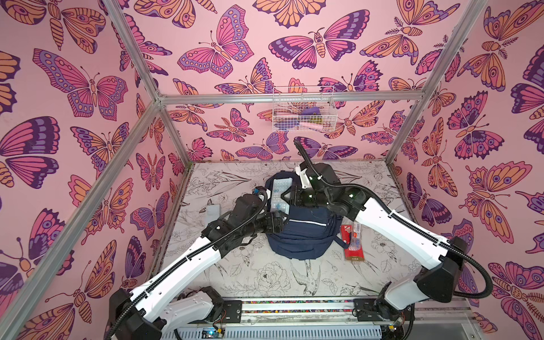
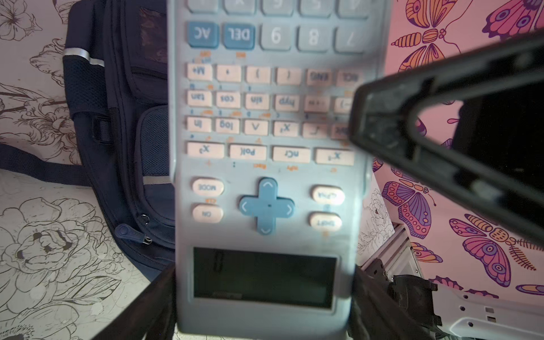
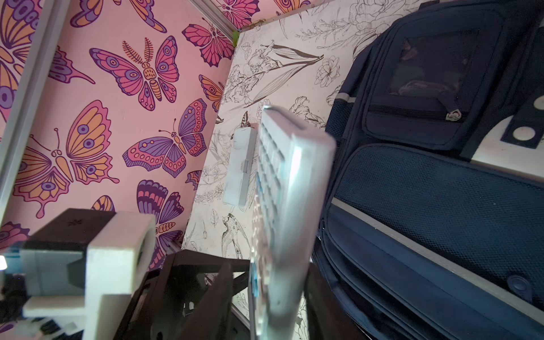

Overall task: Pack books, pencil case, and school supplies into a backpack
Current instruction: Pass the calculator, then open the student bag at the center of the table.

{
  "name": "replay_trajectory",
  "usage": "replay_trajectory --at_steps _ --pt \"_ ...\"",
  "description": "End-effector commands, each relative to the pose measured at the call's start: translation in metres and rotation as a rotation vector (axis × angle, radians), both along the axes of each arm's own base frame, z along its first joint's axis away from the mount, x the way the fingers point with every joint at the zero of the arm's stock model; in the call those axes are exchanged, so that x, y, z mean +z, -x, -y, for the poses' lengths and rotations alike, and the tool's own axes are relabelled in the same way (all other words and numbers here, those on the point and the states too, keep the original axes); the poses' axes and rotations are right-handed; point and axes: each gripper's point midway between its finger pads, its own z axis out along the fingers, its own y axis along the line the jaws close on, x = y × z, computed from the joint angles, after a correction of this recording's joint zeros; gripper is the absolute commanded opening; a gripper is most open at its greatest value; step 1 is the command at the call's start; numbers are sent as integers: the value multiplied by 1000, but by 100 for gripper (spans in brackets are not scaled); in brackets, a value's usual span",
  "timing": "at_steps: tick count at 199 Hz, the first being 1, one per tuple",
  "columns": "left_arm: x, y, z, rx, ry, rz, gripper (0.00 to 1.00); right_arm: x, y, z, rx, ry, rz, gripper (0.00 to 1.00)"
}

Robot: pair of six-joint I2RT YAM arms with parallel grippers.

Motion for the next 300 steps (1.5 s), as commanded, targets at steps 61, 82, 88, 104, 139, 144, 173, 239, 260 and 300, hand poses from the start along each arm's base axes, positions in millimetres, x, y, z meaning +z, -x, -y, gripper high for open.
replay_trajectory --at_steps 61,82,88,104,139,144,173,239,260,300 --pt "19 -3 9 -12 77 51 23 7 2 3 4 -19 16 13" --pt "18 -2 11 -21 82 47 47 8 2 6 -3 -15 19 9" --pt "17 -3 11 -22 80 50 58 9 2 7 -6 -13 23 9" --pt "20 -4 10 -23 61 74 76 9 0 17 -30 3 26 7" --pt "24 -13 -4 -30 -82 187 99 -1 -8 67 -147 36 7 5" --pt "20 -15 -5 -37 -122 191 99 -3 -8 77 -166 41 2 4" --pt "-18 -28 -2 -128 -350 153 93 -23 0 142 -290 85 -54 3" --pt "-119 -28 52 -458 -736 138 97 -62 61 238 -482 127 -148 3" --pt "-132 -29 61 -491 -759 139 99 -69 74 244 -492 130 -163 3" --pt "-156 -40 68 -527 -827 137 94 -73 81 245 -494 116 -172 3"
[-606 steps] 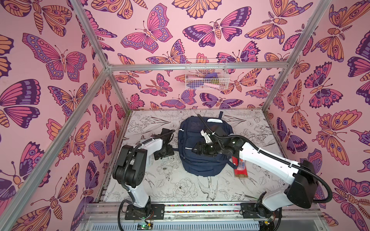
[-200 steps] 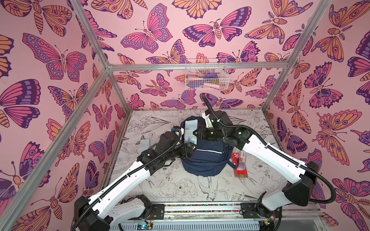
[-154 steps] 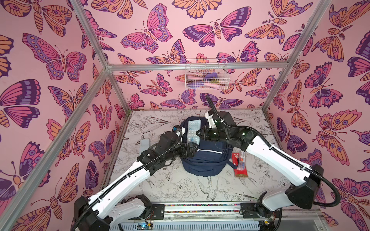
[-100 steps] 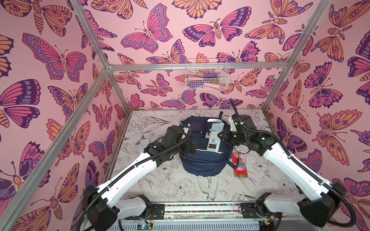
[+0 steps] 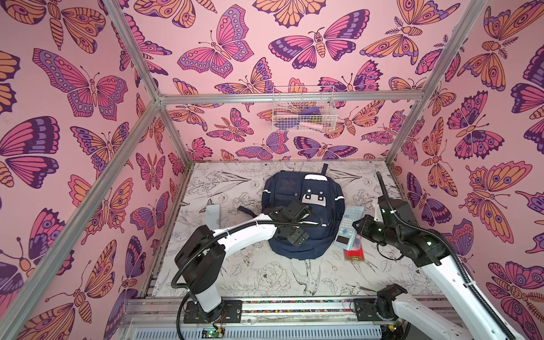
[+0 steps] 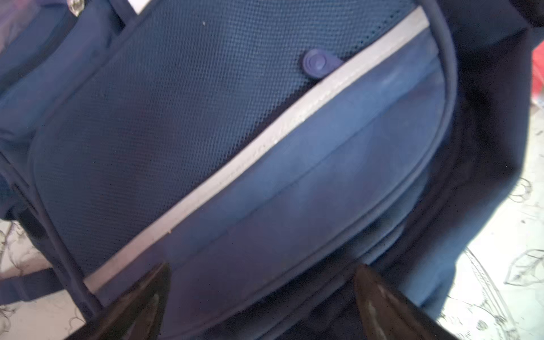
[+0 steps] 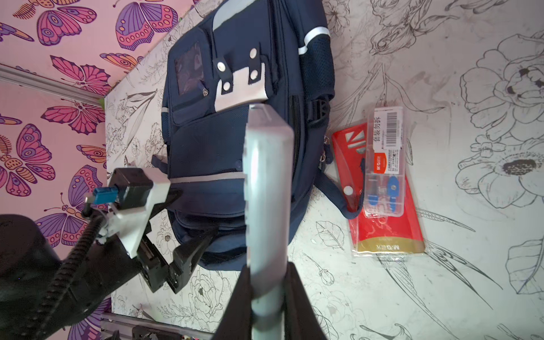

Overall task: Pack books, pencil case, and school supplies into a backpack
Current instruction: Open the student bag at the center of the table.

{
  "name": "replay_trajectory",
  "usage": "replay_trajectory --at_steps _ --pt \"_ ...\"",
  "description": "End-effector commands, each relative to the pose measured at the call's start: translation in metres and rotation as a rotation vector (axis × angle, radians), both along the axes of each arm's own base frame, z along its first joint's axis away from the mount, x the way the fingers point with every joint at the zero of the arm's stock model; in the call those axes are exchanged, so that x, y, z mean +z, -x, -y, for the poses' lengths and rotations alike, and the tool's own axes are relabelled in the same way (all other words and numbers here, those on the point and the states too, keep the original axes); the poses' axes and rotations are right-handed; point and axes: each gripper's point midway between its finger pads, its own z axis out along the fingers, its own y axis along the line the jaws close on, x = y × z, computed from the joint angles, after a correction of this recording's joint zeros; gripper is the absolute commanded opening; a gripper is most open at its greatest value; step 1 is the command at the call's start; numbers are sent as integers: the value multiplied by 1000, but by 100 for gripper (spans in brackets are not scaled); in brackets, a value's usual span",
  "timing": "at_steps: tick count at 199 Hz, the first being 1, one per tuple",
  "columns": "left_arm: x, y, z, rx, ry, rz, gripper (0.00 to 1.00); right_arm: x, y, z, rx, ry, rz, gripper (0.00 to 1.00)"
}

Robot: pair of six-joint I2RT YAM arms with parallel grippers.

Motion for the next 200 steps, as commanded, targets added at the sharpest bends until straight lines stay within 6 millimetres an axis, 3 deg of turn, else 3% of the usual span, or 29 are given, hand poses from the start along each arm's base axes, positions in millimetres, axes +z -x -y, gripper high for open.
replay_trajectory --at_steps 1,29,57,76,137,151,181,200 --pt "-10 -12 0 -31 -68 37 94 2 3 2 -18 -16 -6 3" --pt "-19 -6 7 -72 -73 15 86 7 1 2 -14 -16 6 2" --pt "-17 3 13 -122 -69 15 86 10 -2 0 -8 -15 11 2" --pt "-19 -2 10 -104 -89 43 83 13 -5 -2 -3 -21 10 2" --pt "-20 -29 14 -20 -130 113 41 18 -5 -7 13 -53 20 1" --pt "-18 -32 15 -9 -128 121 26 18 -4 -7 12 -54 20 1" --pt "11 -39 15 27 -84 178 0 21 -4 -6 9 -54 26 0" --pt "47 -44 16 57 -22 238 0 24 -6 -5 3 -50 35 0"
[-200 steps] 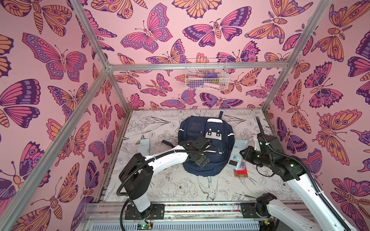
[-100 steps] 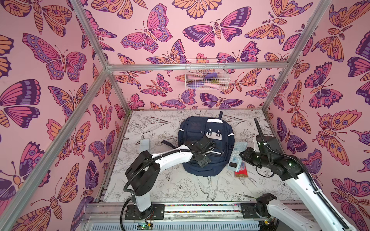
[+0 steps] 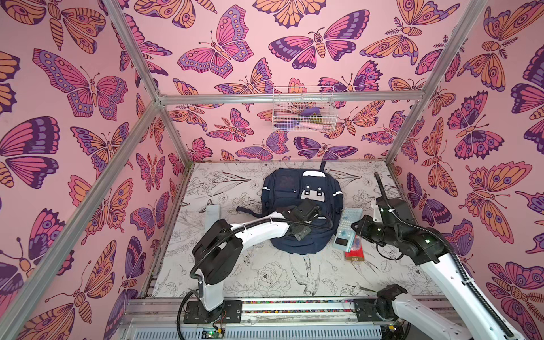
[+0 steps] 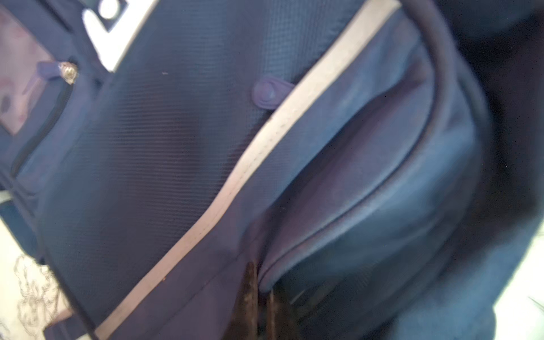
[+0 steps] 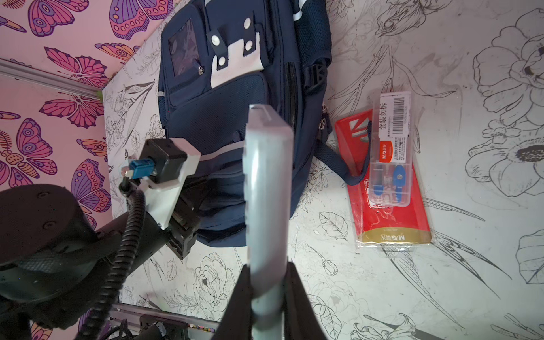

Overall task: Pack books, pencil case, and school supplies into a backpack
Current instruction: Open the student bag at the center of the table, then place the calculator in the student bag.

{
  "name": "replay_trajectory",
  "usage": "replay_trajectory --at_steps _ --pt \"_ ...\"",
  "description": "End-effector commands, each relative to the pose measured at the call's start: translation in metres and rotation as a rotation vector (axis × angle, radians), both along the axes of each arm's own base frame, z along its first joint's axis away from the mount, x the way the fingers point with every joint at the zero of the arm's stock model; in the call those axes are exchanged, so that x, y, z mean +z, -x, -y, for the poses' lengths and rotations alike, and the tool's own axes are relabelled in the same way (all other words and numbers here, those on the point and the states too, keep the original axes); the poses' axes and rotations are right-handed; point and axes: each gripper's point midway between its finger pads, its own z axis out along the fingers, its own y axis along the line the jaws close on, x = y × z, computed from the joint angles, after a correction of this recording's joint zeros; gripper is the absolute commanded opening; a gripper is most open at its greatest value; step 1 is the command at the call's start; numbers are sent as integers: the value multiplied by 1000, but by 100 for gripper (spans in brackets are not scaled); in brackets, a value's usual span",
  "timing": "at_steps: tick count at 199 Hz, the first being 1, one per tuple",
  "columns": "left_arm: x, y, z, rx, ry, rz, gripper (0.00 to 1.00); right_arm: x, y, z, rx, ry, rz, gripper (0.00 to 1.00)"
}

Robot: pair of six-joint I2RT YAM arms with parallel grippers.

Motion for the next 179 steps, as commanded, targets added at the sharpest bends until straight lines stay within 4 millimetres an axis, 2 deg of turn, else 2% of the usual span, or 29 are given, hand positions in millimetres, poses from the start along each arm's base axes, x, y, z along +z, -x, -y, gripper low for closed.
replay_trajectory --at_steps 1,32,75,110,130,179 --pt "54 -18 -8 95 78 120 0 23 -5 1 -12 -25 61 0" --pt "111 -17 -3 83 228 166 0 27 -7 -2 -10 -44 71 0" --pt "160 -8 7 29 406 144 0 21 -12 -15 3 -120 64 0" --pt "166 -7 10 14 474 112 0 4 -35 -47 12 -300 61 0" --pt "167 -5 10 18 488 106 0 -5 -51 -61 19 -294 75 0" --pt "175 1 9 15 546 89 0 -22 -110 -98 -43 -367 166 0"
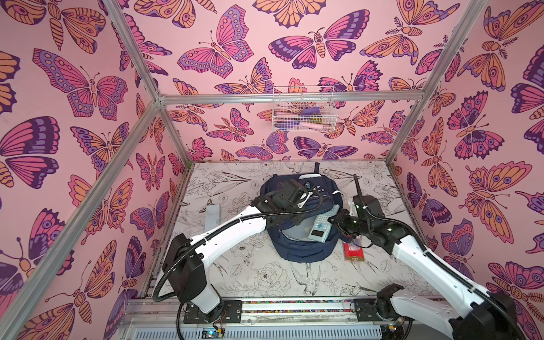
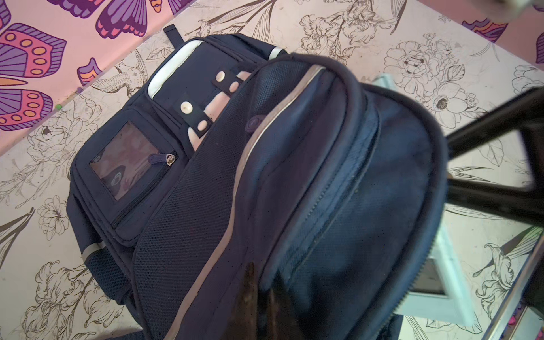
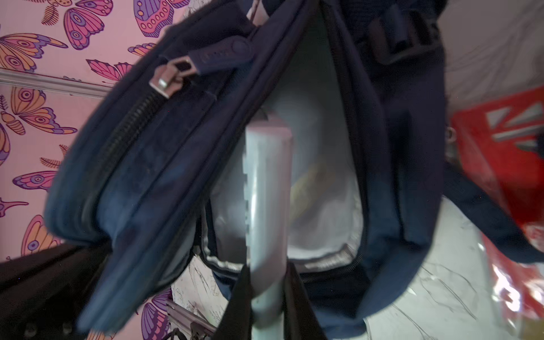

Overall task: Pack books, pencil case, and school supplies into a backpack
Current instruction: Place the calculator in the student bag.

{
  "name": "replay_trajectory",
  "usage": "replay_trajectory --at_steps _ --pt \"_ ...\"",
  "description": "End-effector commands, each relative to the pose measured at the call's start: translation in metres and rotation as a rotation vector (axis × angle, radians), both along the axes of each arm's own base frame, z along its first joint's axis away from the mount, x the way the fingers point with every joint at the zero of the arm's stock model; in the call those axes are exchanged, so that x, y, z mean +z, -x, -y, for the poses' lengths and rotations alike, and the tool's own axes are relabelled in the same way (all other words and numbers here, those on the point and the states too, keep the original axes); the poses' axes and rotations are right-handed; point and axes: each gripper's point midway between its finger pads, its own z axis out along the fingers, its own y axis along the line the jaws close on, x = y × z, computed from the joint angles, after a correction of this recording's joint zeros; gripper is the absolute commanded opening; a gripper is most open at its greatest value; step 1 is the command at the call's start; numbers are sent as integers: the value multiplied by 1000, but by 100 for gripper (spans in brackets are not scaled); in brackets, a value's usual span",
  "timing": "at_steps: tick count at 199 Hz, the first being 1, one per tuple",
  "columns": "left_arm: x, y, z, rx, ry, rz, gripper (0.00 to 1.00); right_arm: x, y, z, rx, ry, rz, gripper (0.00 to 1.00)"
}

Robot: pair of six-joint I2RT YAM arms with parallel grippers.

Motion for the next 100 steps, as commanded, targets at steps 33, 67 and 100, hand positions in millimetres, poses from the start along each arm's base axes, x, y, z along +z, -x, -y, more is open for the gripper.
replay_trajectory --at_steps 33,67,100 --pt "46 4 10 -21 194 33 0 14 -71 -63 -59 -174 172 0" --pt "38 4 9 -18 198 11 0 -4 -79 -97 -27 -189 142 40" --pt "29 5 1 3 216 -13 0 -23 -66 -73 -83 -121 110 71"
